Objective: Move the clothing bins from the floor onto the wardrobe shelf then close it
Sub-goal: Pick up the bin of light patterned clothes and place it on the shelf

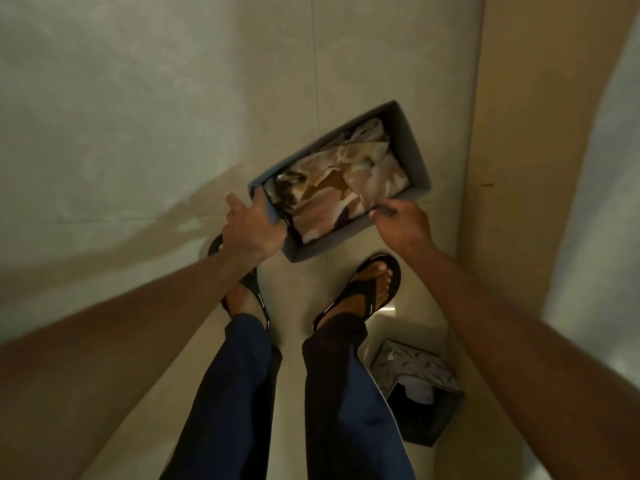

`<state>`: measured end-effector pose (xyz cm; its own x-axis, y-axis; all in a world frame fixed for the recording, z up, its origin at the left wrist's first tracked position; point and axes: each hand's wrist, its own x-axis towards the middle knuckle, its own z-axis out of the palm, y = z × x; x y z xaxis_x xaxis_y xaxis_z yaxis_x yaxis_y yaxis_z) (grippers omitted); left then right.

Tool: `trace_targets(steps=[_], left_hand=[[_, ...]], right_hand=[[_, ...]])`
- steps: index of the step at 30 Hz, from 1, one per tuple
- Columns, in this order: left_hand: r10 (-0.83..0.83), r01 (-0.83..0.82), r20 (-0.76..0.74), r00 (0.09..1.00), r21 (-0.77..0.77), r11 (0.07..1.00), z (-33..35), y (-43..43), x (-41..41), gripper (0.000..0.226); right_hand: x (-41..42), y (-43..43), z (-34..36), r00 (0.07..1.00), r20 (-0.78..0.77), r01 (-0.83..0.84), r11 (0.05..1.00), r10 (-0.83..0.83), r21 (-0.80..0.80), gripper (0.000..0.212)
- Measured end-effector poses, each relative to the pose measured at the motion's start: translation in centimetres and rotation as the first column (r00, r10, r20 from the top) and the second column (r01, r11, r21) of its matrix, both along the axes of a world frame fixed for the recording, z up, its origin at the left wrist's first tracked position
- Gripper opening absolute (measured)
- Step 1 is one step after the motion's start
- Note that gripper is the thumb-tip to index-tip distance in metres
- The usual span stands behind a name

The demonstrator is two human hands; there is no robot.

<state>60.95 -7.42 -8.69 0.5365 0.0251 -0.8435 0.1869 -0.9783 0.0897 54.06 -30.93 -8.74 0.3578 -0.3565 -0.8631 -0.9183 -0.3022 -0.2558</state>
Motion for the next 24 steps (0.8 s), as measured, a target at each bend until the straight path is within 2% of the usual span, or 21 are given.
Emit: trace_targets(steps=[2, 4, 5, 9, 11, 13, 14, 15, 19, 21, 24], left_hand=[[0.142, -0.148, -0.080, 0.987, -0.079, 0.986, -0.3, 1.1, 0.5, 0.076], [0.174, -0.189, -0.108, 0.979, -0.150, 0.970, -0.4, 1.4, 0.3, 0.073], [0.175, -0.193, -0.116, 0.978, -0.162, 0.968, -0.4, 1.5, 0.1, 0.071], [0.181, -0.200, -0.156, 0.971, -0.121, 0.972, -0.9, 2.2, -1.4, 0.070], [0.177, -0.192, -0.167, 0.970, -0.079, 0.978, -1.1, 2.8, -1.8, 0.071], [0.180, -0.195, -0.174, 0.968, -0.073, 0.978, -1.5, 3.2, -1.9, 0.071], [0.185, -0.201, -0.167, 0.968, -0.081, 0.976, -1.7, 3.3, -1.9, 0.071], [0.182, -0.197, -0.163, 0.970, -0.083, 0.977, -1.8, 3.3, -1.8, 0.069], [0.185, -0.195, -0.093, 0.978, -0.120, 0.973, -1.6, 3.1, -1.9, 0.062], [0.223, -0.234, -0.094, 0.970, -0.121, 0.965, -1.0, 3.2, -2.3, 0.073], [0.283, -0.291, -0.099, 0.954, -0.073, 0.954, -1.5, 4.7, -3.5, 0.075]], right_hand=[[0.3, 0.3, -0.1, 1.000, 0.003, -0.001, 0.988, 0.001, -0.158, 0.048], [0.1, 0.7, -0.3, 0.999, -0.004, 0.046, 0.971, -0.048, -0.235, 0.044], [-0.1, 1.2, -0.3, 0.999, -0.001, 0.045, 0.969, -0.047, -0.241, 0.041], [-1.4, 1.8, -0.2, 0.994, -0.012, -0.109, 0.989, 0.109, -0.104, 0.029], [-1.1, 1.2, 0.2, 0.971, 0.038, -0.220, 0.946, 0.235, -0.239, 0.027], [-0.4, 0.1, 0.2, 0.922, 0.081, -0.301, 0.832, 0.379, -0.466, 0.028], [0.1, -0.6, -0.1, 0.912, 0.087, -0.304, 0.803, 0.401, -0.512, 0.031], [0.5, -1.1, -0.5, 0.906, 0.077, -0.323, 0.797, 0.417, -0.511, 0.034], [1.5, -1.5, -2.3, 0.899, 0.071, -0.404, 0.881, 0.433, -0.246, 0.031], [1.6, -1.2, -1.6, 0.894, 0.070, -0.412, 0.874, 0.442, -0.258, 0.028], [0.9, -1.2, 0.2, 0.870, 0.073, -0.458, 0.853, 0.488, -0.250, 0.032]])
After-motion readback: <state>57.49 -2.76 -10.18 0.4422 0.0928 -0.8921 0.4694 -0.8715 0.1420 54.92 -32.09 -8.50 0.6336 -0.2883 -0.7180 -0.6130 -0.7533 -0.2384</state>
